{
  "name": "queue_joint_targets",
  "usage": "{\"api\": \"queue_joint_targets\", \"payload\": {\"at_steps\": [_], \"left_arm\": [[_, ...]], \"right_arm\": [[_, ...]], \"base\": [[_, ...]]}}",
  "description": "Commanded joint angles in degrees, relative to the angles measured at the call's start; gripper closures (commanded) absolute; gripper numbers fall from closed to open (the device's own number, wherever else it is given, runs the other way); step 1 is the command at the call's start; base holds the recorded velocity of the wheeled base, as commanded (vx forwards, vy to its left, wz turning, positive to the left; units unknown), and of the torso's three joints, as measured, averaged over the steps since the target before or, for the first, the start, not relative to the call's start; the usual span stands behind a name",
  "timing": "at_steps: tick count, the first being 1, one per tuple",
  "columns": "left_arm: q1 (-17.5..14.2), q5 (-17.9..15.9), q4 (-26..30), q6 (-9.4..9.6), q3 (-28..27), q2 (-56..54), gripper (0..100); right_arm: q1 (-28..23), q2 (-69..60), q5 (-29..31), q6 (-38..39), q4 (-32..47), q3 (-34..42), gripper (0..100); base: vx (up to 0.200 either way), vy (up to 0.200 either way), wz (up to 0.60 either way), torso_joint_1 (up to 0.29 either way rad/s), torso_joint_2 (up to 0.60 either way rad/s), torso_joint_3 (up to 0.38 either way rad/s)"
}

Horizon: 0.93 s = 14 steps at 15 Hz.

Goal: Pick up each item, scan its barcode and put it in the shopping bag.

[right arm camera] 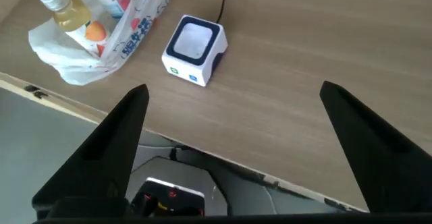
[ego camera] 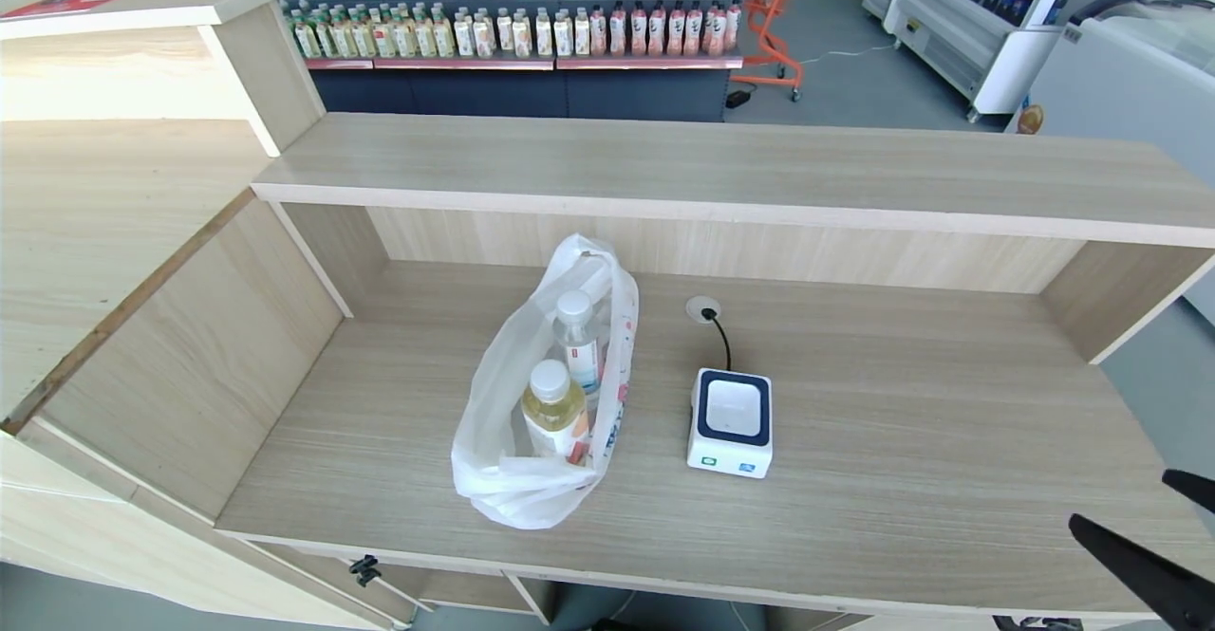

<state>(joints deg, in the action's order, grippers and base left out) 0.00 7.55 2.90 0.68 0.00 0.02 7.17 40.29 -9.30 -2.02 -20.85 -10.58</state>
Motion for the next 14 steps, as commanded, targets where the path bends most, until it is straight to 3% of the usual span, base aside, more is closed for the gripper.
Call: {"api": "queue_joint_targets", "payload": {"at_steps": [1, 4, 14], "left_arm": [[0.0, 0.01, 0.0, 0.02, 0.0, -0.02, 0], [0.0, 0.01, 0.0, 0.02, 0.0, -0.02, 0], [0.0, 0.01, 0.0, 0.02, 0.0, 0.06, 0]], "right_arm": [[-7.43, -40.29, 6.75, -0.96, 19.79, 10.58, 0], [-7.34, -40.29, 9.3, 0.97, 20.14, 10.58, 0], [-7.34, -40.29, 9.39, 1.14, 20.23, 10.58, 0]], "base": [[0.0, 0.0, 0.0, 0.0, 0.0, 0.0], [0.0, 0.0, 0.0, 0.0, 0.0, 0.0], [0.0, 0.0, 0.0, 0.0, 0.0, 0.0]]}}
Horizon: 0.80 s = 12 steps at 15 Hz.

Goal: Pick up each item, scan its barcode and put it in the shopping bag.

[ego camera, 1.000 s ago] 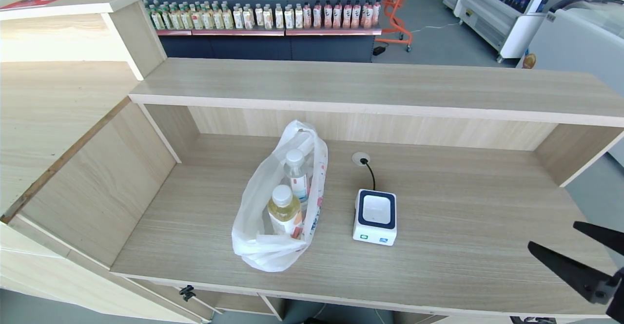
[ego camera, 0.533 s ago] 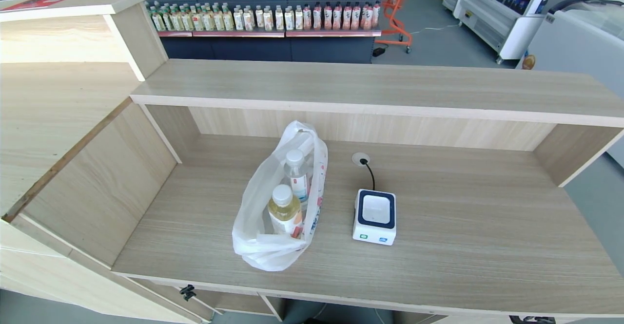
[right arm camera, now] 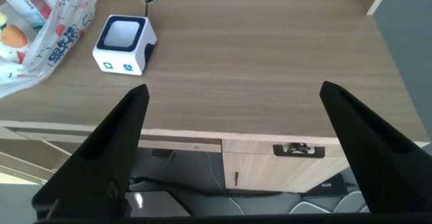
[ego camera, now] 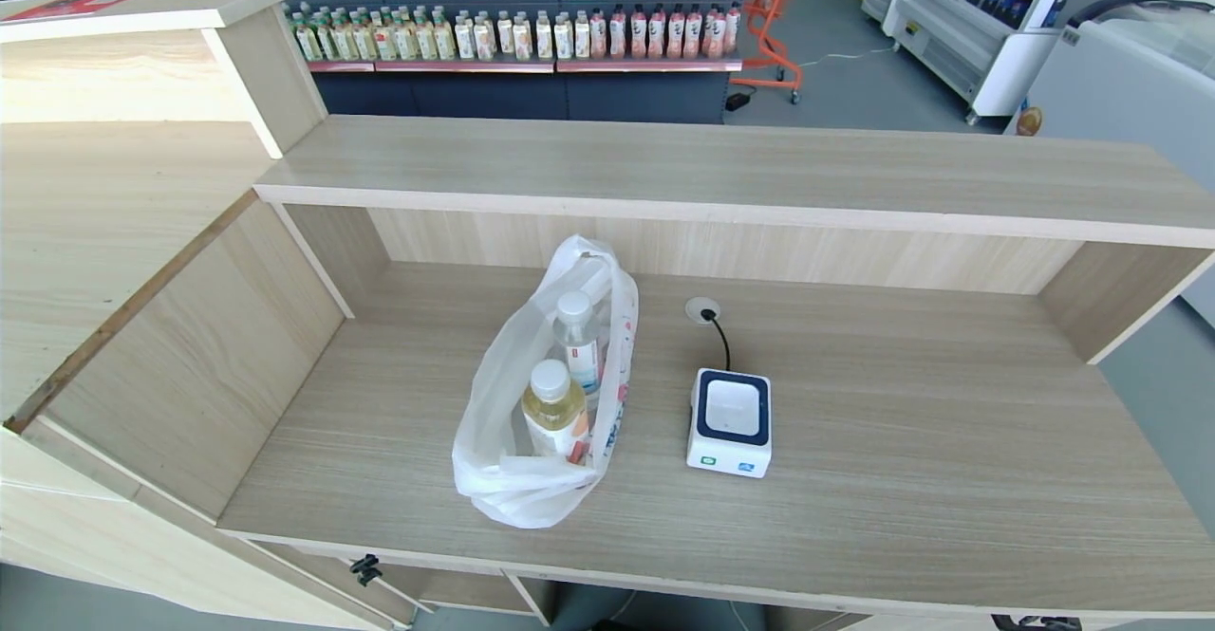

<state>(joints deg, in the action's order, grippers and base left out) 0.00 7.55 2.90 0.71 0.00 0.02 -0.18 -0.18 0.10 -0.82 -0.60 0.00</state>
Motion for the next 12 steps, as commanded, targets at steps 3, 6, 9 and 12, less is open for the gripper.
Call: {"api": "queue_joint_targets", "payload": {"at_steps": [3, 6, 9, 12], "left_arm": [[0.0, 0.01, 0.0, 0.0, 0.0, 0.06, 0], [0.0, 0.01, 0.0, 0.0, 0.0, 0.06, 0], [0.0, 0.01, 0.0, -0.09, 0.0, 0.06, 0], [0.0, 0.01, 0.0, -0.09, 0.0, 0.06, 0]], "right_arm": [[0.01, 0.18, -0.01, 0.11, -0.02, 0.0, 0], [0.01, 0.18, -0.01, 0.29, -0.02, 0.0, 0], [0.01, 0.18, -0.01, -0.15, -0.02, 0.0, 0], [0.01, 0.18, -0.01, -0.15, -0.02, 0.0, 0]], "base": [[0.0, 0.0, 0.0, 0.0, 0.0, 0.0], [0.0, 0.0, 0.0, 0.0, 0.0, 0.0], [0.0, 0.0, 0.0, 0.0, 0.0, 0.0], [-0.2, -0.2, 0.0, 0.006, 0.0, 0.001]]}}
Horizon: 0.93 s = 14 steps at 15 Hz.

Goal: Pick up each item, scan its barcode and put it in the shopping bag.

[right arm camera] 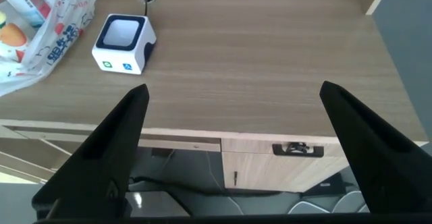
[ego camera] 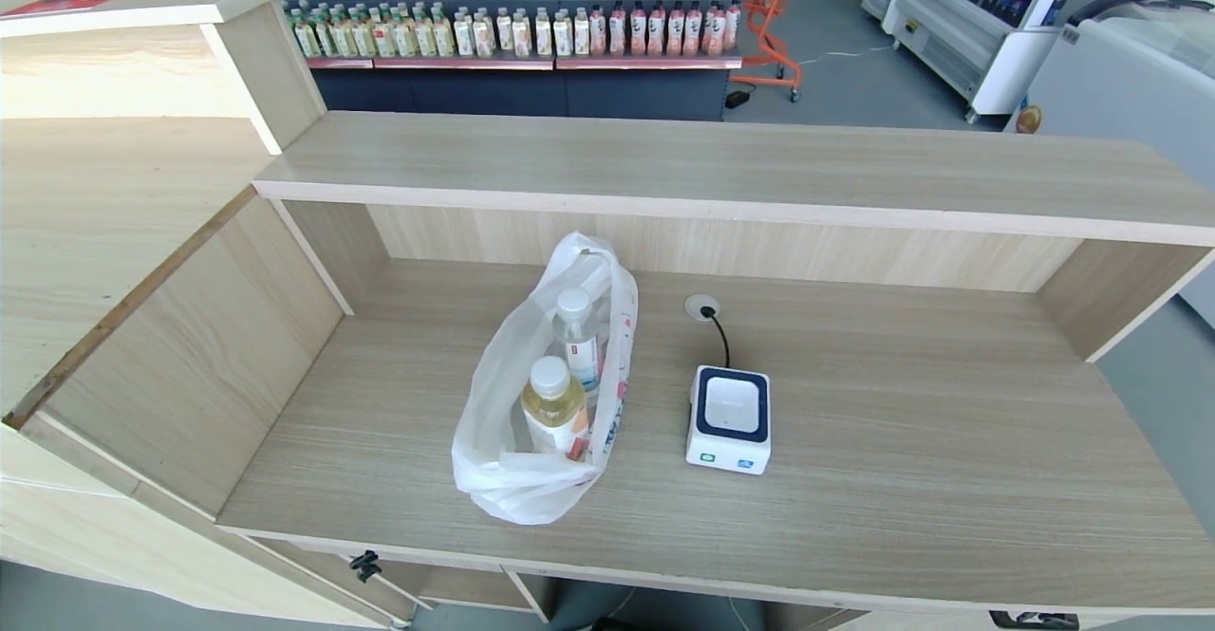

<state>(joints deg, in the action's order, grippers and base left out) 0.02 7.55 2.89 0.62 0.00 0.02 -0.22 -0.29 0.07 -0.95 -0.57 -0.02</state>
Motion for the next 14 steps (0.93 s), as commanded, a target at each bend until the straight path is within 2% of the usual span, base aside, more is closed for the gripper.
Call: {"api": "queue_joint_targets", "payload": {"at_steps": [1, 2, 6, 12, 14], "left_arm": [[-0.02, 0.01, 0.01, -0.01, 0.0, 0.06, 0], [-0.02, 0.01, 0.01, -0.01, 0.0, -0.02, 0], [-0.02, 0.01, 0.01, 0.08, 0.0, 0.06, 0], [-0.02, -0.08, 0.01, 0.43, 0.0, 0.42, 0], [-0.02, 0.01, 0.01, 0.08, 0.0, -0.02, 0]], "right_arm": [[0.04, 0.29, 0.01, -0.02, -0.04, 0.02, 0], [0.04, 0.29, 0.01, -0.02, -0.04, 0.02, 0], [0.04, 0.29, 0.01, 0.34, -0.04, 0.02, 0], [0.04, 0.29, 0.01, 0.16, -0.04, 0.02, 0], [0.04, 0.29, 0.01, 0.16, -0.04, 0.02, 0]], "base": [[-0.2, -0.2, 0.0, 0.027, 0.01, 0.002], [-0.2, -0.2, 0.0, 0.002, 0.01, -0.002], [0.0, 0.0, 0.0, 0.0, 0.0, 0.0], [0.2, -0.2, 0.0, 0.002, 0.01, 0.002], [0.0, 0.0, 0.0, 0.0, 0.0, 0.0]]}}
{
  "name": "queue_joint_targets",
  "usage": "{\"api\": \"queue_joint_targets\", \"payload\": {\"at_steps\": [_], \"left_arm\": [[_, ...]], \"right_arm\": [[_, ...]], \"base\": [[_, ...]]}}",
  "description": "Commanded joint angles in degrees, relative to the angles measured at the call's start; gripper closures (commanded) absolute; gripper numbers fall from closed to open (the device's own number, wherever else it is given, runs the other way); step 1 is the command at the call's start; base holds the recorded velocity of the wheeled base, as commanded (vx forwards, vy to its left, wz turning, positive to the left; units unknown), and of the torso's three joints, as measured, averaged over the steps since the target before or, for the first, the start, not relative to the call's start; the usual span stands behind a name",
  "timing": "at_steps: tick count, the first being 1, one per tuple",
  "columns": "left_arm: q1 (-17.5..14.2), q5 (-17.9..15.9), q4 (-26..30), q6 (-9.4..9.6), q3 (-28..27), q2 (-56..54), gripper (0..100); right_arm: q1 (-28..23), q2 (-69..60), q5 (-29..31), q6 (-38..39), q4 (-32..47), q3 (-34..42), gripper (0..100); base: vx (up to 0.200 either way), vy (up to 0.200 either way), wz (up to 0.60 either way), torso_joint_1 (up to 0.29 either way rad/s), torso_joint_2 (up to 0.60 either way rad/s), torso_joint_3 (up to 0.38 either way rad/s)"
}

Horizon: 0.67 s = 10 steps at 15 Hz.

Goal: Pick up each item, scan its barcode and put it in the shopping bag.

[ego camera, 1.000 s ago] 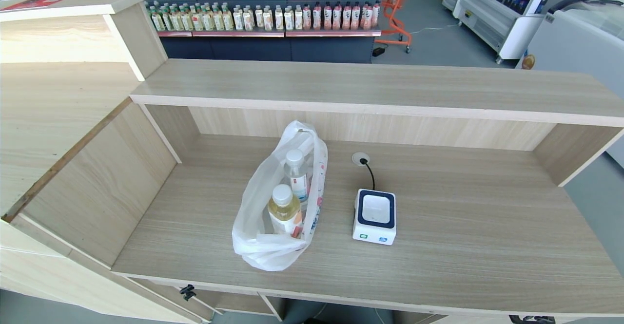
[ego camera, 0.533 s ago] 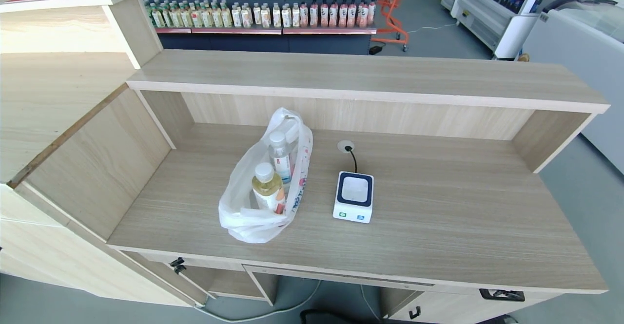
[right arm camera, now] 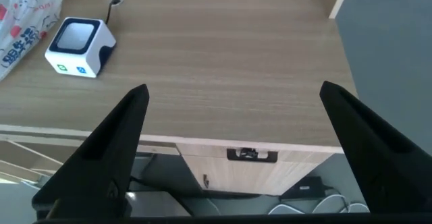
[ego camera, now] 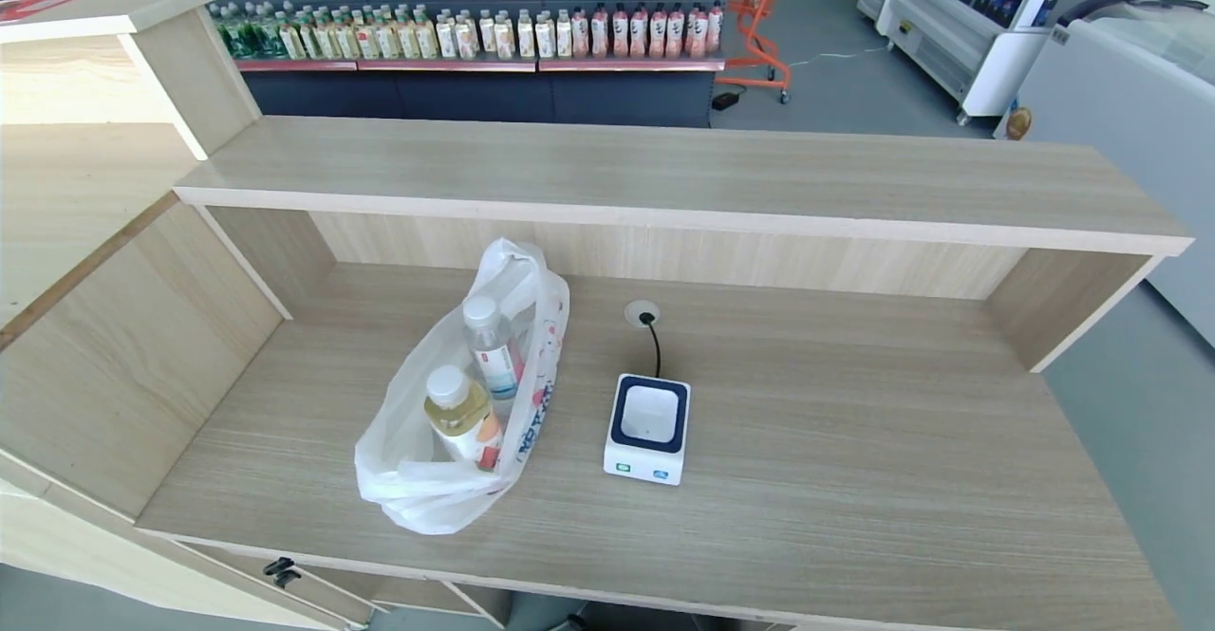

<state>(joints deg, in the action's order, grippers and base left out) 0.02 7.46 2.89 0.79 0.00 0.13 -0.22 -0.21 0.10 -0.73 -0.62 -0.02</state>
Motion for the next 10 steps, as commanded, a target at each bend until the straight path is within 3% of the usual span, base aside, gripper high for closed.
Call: {"api": "queue_joint_targets", "payload": {"at_steps": [1, 2, 3, 10], "left_arm": [[-0.02, 0.1, 0.01, -0.09, 0.0, -0.13, 0], [-0.02, 0.1, 0.01, -0.09, 0.0, -0.13, 0], [-0.02, 0.1, 0.01, -0.09, 0.0, -0.13, 0], [-0.02, 0.1, 0.01, -0.09, 0.0, -0.13, 0]], "right_arm": [[0.04, 0.21, -0.01, 0.2, 0.01, 0.02, 0], [0.04, 0.21, -0.01, 0.38, 0.01, 0.02, 0], [0.04, 0.21, -0.01, 0.38, 0.01, 0.02, 100], [0.04, 0.21, -0.01, 0.2, 0.01, 0.02, 100]], "base": [[0.0, 0.0, 0.0, 0.0, 0.0, 0.0], [0.0, 0.0, 0.0, 0.0, 0.0, 0.0], [0.0, 0.0, 0.0, 0.0, 0.0, 0.0], [0.0, 0.0, 0.0, 0.0, 0.0, 0.0]]}}
